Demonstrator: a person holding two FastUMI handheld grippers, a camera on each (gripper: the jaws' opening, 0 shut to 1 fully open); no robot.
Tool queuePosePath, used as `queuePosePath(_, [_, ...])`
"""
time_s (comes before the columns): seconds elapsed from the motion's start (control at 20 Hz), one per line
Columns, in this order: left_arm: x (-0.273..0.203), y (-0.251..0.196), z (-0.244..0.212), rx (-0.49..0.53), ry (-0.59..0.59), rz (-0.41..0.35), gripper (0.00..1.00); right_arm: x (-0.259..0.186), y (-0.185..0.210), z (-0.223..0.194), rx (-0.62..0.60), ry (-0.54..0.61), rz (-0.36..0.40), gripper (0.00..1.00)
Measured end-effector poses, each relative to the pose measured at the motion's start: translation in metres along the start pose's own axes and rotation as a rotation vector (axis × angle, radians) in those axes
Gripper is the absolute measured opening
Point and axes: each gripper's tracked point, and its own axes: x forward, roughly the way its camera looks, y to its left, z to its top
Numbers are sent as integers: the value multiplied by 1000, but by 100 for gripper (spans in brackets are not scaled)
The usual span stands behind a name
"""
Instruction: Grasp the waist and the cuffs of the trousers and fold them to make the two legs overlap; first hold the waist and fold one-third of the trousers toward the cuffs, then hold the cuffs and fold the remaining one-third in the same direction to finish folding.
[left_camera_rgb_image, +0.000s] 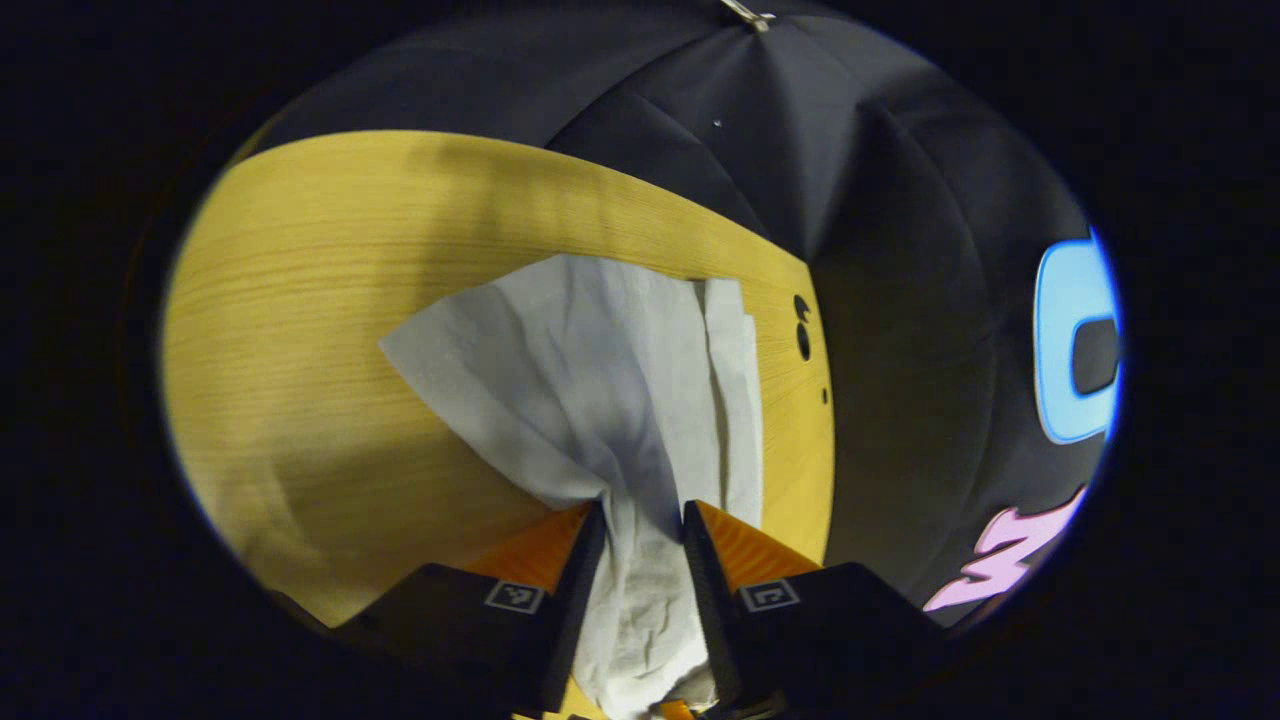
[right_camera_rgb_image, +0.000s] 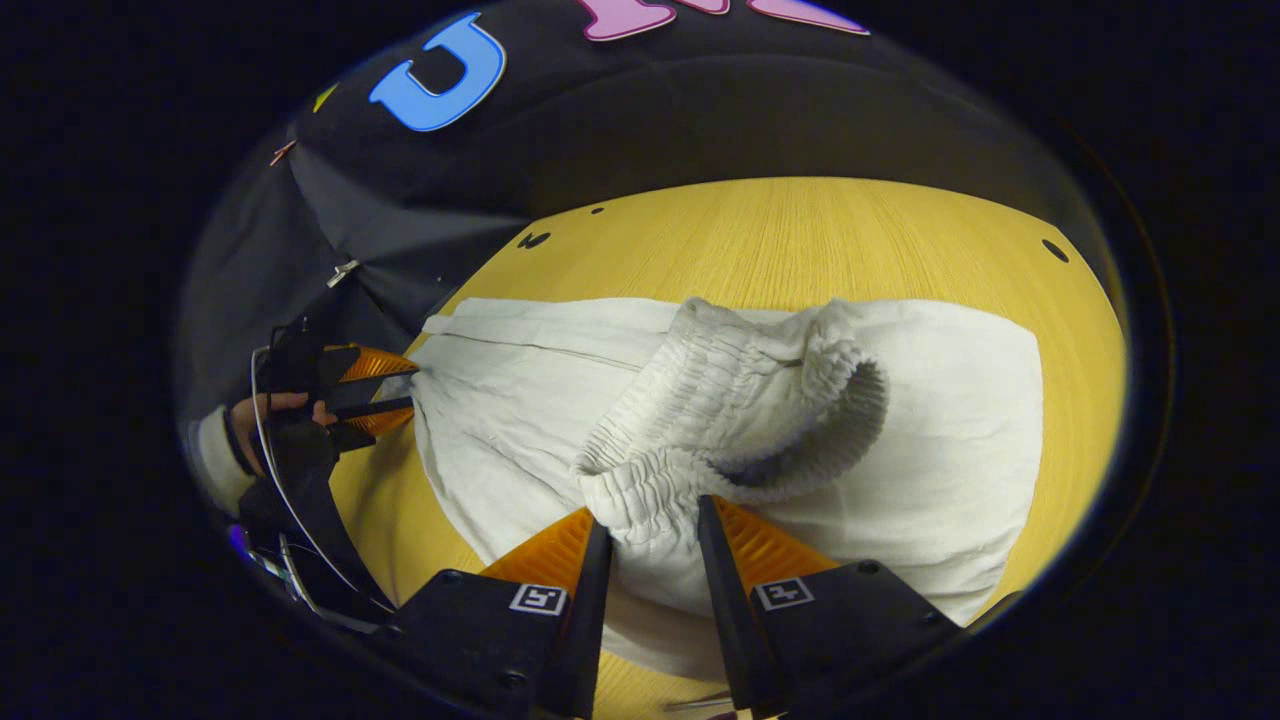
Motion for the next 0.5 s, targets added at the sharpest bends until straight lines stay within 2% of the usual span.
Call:
queuePosePath(0.05, [3, 1, 0, 16, -4, 30, 45, -1, 6, -1, 9, 5, 31, 53])
queuePosePath(0.1, [5, -1, -2, 19, 2, 41, 33, -5, 14, 0, 24, 9, 64, 65])
queuePosePath(0.15, [7, -4, 0, 10, 4, 29, 29, -9, 20, -1, 32, 7, 80, 68])
queuePosePath(0.2, [10, -5, 3, 3, 2, 17, 19, -16, 22, 2, 33, -5, 83, 87])
queuePosePath(0.25, [7, -8, 3, -6, -6, -4, 18, -20, 21, 5, 33, -20, 81, 100])
queuePosePath(0.3, [7, -10, 3, -9, -8, -7, 11, -29, 17, 8, 34, -38, 73, 86])
queuePosePath(0.35, [6, -10, 1, -4, -2, -5, 7, -42, 10, 15, 40, -63, 59, 98])
queuePosePath(0.5, [3, -12, 2, -7, -6, -14, 6, -74, -12, 34, 103, -158, 19, 98])
